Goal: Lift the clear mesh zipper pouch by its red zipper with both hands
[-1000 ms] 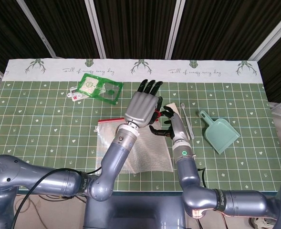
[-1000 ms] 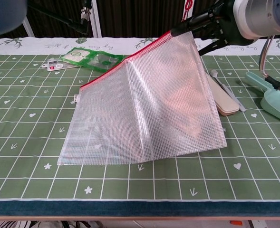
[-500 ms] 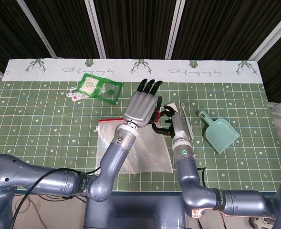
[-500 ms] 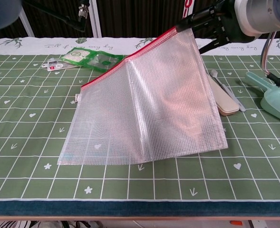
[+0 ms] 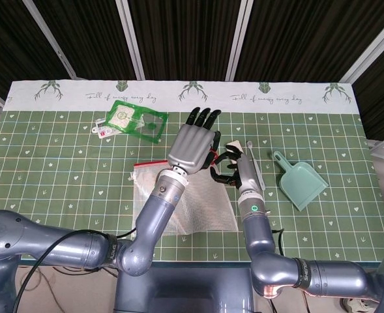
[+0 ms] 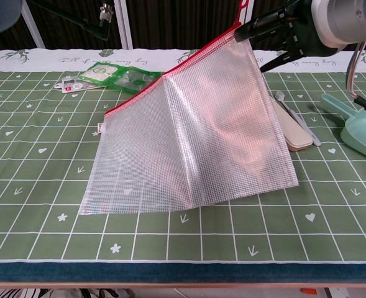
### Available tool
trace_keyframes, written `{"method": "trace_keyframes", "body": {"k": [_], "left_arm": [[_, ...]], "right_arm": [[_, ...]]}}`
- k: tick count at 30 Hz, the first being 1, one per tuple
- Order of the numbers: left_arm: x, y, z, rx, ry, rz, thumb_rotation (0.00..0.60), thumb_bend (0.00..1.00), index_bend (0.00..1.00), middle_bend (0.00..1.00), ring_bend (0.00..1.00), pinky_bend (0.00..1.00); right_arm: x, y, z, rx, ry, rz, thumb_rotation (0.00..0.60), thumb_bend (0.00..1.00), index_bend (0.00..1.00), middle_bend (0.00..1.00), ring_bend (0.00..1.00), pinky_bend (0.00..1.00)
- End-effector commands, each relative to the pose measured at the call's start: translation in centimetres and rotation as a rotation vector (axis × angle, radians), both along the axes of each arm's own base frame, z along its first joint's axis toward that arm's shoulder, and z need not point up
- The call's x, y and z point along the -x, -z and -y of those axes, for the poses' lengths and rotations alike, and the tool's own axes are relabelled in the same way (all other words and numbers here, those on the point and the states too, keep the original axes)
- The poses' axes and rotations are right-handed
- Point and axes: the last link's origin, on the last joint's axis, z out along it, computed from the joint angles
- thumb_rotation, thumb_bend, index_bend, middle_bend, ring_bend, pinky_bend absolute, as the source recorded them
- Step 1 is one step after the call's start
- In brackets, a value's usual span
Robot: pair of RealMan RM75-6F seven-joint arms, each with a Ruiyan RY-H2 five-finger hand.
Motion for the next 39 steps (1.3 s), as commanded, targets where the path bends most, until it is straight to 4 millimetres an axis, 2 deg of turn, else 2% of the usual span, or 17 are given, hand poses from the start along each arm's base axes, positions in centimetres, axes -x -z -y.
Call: {"method": "trace_keyframes", "body": {"k": [1,16,30,39], "left_arm": [[0.0,0.0,0.0,0.0,0.001,0.002,0.6,0.39,0.59,0.08,0.0,0.0],[1.0,-0.5,-0.2,0.001,-0.017,0.004,0.6,0.39,0.59,0.08,0.0,0.0],[5.4,-0.4,-0.9,0.012,-0.082,-0.025,0.6,0.39,0.59,0.08,0.0,0.0],[7.5,-0.3,-1.4,0.009,-0.115,-0.039,0.6,0.39,0.59,0.08,0.0,0.0]], "right_arm": [[-0.1,0.0,0.0,0.0,-0.002,-0.001,0.6,0.47,0.58,0.16,0.05,0.26],[-0.1,-0.4,0.0,0.004,0.0,0.018,0.6,0.53,0.62,0.17,0.05,0.26],[-1.1,-2.1,-0.1,0.02,-0.003,0.091,0.6,0.54,0.63,0.18,0.05,0.26],[-1.4,-3.0,0.2,0.042,0.004,0.124,0.6,0.55,0.64,0.19,0.06,0.26]]}}
